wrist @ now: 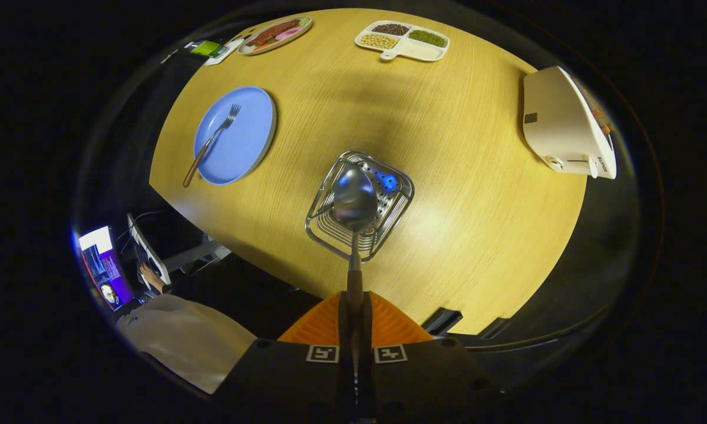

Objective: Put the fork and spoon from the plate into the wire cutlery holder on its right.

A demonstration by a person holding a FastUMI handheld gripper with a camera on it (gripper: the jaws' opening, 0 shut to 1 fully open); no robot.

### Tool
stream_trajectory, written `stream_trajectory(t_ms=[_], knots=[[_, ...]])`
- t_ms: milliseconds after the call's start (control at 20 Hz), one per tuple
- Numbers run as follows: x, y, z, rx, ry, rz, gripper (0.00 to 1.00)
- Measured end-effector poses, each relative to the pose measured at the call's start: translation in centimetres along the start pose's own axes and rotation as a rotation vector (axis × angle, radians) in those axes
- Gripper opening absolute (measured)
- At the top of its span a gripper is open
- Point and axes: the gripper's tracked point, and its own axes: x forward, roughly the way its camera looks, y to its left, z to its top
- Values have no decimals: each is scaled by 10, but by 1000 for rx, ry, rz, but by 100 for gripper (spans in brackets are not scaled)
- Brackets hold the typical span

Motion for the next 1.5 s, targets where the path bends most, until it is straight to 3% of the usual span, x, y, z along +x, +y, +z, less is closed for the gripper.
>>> stream_trajectory(t_ms=[450, 550, 600, 650, 750, 850, 1250, 1500], knots=[[10, -6, 19, 32, 41, 13, 13], [4, -6, 28, 45, -10, 24, 30], [1, -6, 30, 48, -33, 25, 54], [-3, -2, 30, 52, -57, 38, 68], [-12, 2, 30, 51, -101, 53, 76], [-20, 8, 27, 57, -150, 66, 98], [-52, 44, 47, 130, -479, 124, 100], [-65, 69, 54, 188, -637, 93, 99]])
